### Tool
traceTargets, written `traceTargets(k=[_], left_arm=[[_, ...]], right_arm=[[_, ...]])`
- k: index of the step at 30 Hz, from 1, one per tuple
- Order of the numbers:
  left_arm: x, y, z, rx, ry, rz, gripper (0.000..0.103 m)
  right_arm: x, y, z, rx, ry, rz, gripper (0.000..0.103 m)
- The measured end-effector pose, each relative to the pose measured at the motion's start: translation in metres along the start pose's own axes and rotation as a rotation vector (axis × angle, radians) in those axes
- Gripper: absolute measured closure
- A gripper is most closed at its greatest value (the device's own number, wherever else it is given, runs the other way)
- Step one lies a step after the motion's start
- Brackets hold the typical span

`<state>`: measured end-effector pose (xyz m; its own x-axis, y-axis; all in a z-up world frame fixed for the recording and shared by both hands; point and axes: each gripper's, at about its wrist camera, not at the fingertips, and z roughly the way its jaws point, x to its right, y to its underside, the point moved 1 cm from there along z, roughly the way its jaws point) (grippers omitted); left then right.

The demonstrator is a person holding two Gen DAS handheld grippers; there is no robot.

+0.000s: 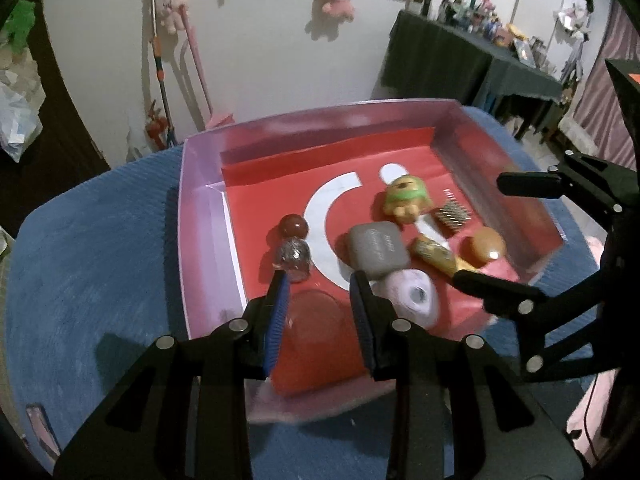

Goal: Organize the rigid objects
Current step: 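Withdraw both grippers from the box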

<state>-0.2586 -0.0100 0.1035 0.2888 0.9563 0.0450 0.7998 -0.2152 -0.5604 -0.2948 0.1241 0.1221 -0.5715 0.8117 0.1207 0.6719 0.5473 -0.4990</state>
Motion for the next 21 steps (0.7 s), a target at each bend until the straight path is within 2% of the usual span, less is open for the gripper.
traceTargets(k=[1, 2, 3, 4, 11, 15, 18, 21], left_arm=[[0.003, 0.005, -0.010, 0.026, 0.006, -0.007, 0.055], [0.004, 0.008, -0.015, 0.047, 0.011, -0.014, 0.028], [0.006, 0.013, -0.024, 0.086, 0.018, -0.021, 0.020], [0.009, 0.019, -0.035, 0.134, 0.025, -0.022, 0.020], [0.023, 0.057, -0.071, 0.230, 0.037, -0.061, 0.021], [0.031, 0.083, -0.093, 0.301, -0.004, -0.065, 0.020], [0.043, 0.102, -0.104, 0.350, -0.062, -0.058, 0.014], [0.052, 0.119, -0.114, 0.389, -0.110, -0.052, 0.012]], right_arm=[[0.000, 0.004, -0.009, 0.016, 0.004, 0.008, 0.019], [0.000, 0.008, -0.017, 0.031, 0.011, 0.015, 0.017], [-0.001, 0.013, -0.025, 0.047, 0.019, 0.021, 0.016], [-0.001, 0.019, -0.036, 0.067, 0.026, 0.029, 0.016], [-0.004, 0.065, -0.100, 0.203, 0.065, 0.128, 0.011], [-0.014, 0.099, -0.137, 0.306, 0.084, 0.174, 0.001], [-0.023, 0.128, -0.157, 0.368, 0.119, 0.205, 0.001], [-0.029, 0.152, -0.168, 0.412, 0.118, 0.250, 0.000]])
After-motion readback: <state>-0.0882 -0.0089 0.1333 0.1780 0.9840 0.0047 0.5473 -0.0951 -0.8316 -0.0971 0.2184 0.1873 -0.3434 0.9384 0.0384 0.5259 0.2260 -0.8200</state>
